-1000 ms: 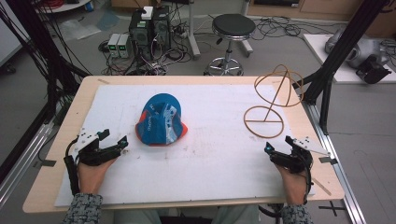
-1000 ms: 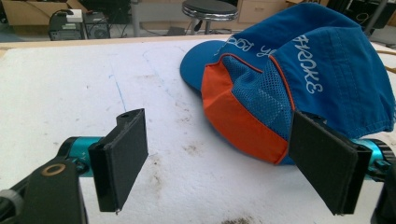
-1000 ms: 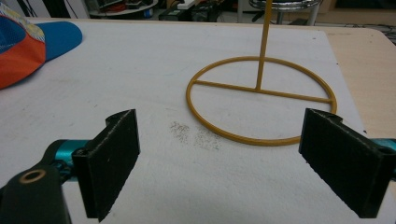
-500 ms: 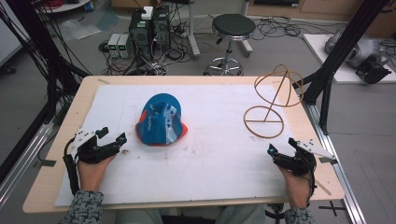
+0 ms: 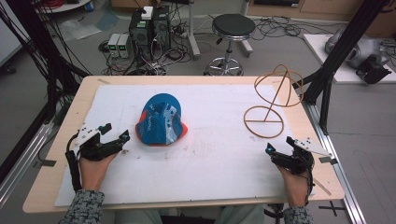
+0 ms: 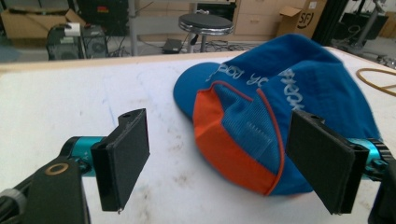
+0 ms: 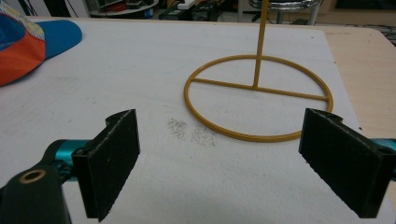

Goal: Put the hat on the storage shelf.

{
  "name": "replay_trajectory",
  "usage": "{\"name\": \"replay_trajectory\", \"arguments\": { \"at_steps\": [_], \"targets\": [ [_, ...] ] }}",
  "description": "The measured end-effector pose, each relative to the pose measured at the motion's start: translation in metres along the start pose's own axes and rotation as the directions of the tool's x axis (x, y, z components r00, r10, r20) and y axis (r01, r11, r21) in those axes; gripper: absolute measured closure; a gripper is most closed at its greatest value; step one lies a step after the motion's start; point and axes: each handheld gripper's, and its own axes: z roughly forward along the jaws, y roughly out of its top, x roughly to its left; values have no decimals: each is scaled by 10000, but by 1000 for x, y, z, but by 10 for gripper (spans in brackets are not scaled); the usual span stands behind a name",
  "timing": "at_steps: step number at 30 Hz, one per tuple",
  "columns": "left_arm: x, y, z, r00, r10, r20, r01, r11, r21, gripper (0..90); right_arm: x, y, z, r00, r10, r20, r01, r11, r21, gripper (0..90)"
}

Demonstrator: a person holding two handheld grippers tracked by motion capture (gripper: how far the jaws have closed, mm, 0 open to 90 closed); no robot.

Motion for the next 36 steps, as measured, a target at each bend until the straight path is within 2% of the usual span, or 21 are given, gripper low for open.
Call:
{"name": "replay_trajectory", "arguments": {
  "at_steps": [5, 15, 16, 17, 18, 22, 26, 28, 30, 36],
  "targets": [
    [-6, 8, 11, 9998, -88, 180, 88, 10000, -41, 224, 0, 0, -1, 9999, 105, -28, -105, 9999, 14, 116],
    [-17, 34, 32, 9982, 320, 513, -313, 9994, -154, 239, -2, -1, -1, 9999, 79, -100, -78, 10000, 41, 116],
    [-21, 41, 39, 9971, 442, 615, -434, 9990, -142, 240, -2, -1, 0, 9999, 58, -100, -58, 10000, 33, 116],
    [-21, 41, 39, 9971, 442, 615, -434, 9990, -142, 241, -1, -1, 0, 9999, 42, -111, -42, 10000, 44, 116],
    [-27, 47, 46, 9951, 521, 841, -515, 9986, -99, 247, -1, -1, 0, 9999, 6, -133, -5, 10000, 47, 116],
    [-40, 55, 61, 9900, 821, 1150, -828, 9966, 11, 261, -2, -1, 0, 9999, 34, -137, -34, 10000, 2, 116],
    [-52, 57, 76, 9851, 915, 1459, -950, 9953, 170, 290, -4, -2, -1, 9998, 156, -126, -156, 9999, -18, 116],
    [-57, 58, 84, 9813, 1070, 1599, -1150, 9925, 416, 308, -5, -2, -2, 9997, 228, -132, -229, 9997, -43, 116],
    [-62, 57, 91, 9798, 1078, 1684, -1187, 9913, 562, 317, -6, -2, -2, 9997, 226, -136, -227, 9997, -78, 116],
    [-70, 52, 106, 9772, 1305, 1672, -1495, 9830, 1065, 396, -6, -2, -2, 9995, 257, -164, -258, 9997, -51, 116]
  ]
}}
